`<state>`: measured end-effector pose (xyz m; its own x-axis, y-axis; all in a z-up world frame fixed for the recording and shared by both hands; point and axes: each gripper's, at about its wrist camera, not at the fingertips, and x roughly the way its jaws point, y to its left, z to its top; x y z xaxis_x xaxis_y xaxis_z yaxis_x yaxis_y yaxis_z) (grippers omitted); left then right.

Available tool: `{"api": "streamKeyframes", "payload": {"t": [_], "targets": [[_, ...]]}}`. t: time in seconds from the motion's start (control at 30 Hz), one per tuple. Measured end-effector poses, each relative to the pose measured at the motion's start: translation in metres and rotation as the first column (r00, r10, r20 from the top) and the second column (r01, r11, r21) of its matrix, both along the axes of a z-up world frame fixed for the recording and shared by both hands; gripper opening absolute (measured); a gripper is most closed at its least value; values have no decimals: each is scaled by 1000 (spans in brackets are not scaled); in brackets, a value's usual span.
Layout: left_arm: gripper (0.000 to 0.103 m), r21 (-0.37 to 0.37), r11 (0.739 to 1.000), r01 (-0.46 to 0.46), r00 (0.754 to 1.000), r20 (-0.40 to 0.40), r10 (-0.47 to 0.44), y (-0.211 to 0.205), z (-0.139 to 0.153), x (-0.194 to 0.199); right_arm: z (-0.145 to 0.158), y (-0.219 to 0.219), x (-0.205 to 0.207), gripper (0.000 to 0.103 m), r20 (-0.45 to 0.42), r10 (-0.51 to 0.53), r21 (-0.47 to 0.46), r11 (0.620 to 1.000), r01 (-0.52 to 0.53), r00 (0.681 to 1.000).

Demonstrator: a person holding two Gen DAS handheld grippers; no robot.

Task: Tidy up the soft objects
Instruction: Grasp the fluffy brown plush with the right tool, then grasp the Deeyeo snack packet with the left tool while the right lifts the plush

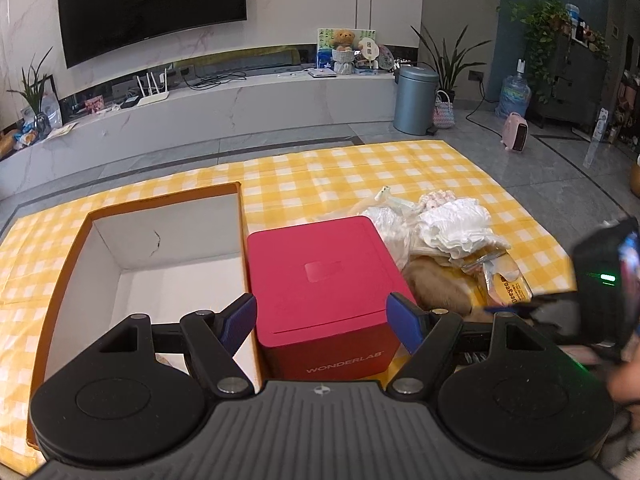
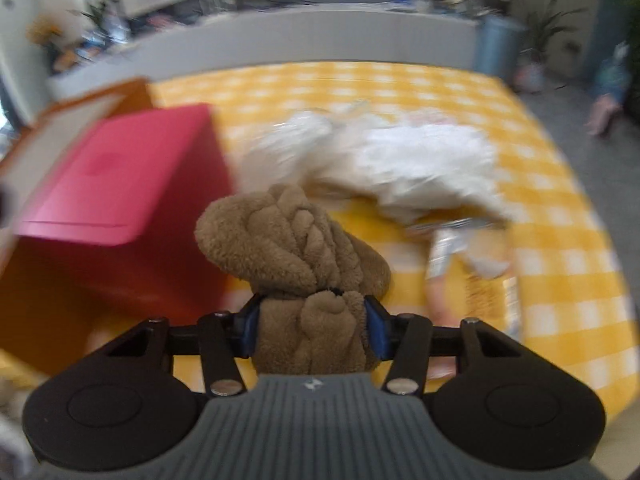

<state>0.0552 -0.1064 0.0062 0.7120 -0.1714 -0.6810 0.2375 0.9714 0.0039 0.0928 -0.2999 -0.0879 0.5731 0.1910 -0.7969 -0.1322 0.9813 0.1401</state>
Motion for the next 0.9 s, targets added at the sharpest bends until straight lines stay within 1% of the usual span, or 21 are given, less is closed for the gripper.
{"api": "streamKeyframes", "payload": {"t": [0.03,0.07,0.1,0.13,0.2,0.27,0.37,0.43,0.53,0.67,0.77,0.9], "targets": [[87,-7,1000,-5,1000,-3,5,2,-1,1,0,-1,-2,53,-8,20,40,999,-20,1000],[87,-15,1000,-10,1000,-8,10,3,-1,2,-1,-2,-2,54,-10,24,59,998,-24,1000],[87,-22,1000,-12,1000,-15,12,5,-2,3,-2,-1,0,56,-15,15,51,999,-14,1000],[87,-27,1000,-12,1000,-24,12,6,-4,4,-5,0,3,57,-29,2,31,1000,-1,1000],[87,-30,999,-12,999,-37,11,7,-7,5,-13,5,12,57,-65,-9,-7,1000,9,998],[87,-21,1000,-12,999,-41,11,8,-9,6,-21,14,18,57,-85,3,-54,999,-7,996],[87,-4,1000,-8,999,-36,7,7,-8,4,-21,25,18,53,-72,34,-104,994,-42,997],[87,-4,1000,-9,999,-33,9,8,-6,3,-18,20,13,52,-53,33,-91,995,-38,998],[87,-16,1000,-8,999,-31,7,10,-2,2,-4,8,3,51,-2,15,-46,999,-15,1000],[87,-37,999,8,999,-40,-9,8,2,3,23,-9,-19,51,115,-20,28,999,17,993],[87,-54,998,42,998,-53,-45,-3,6,5,43,-30,-36,52,199,-91,69,995,78,976],[87,-38,991,126,991,-47,-128,-29,13,4,60,-56,-58,52,268,-205,84,978,190,941]]}}
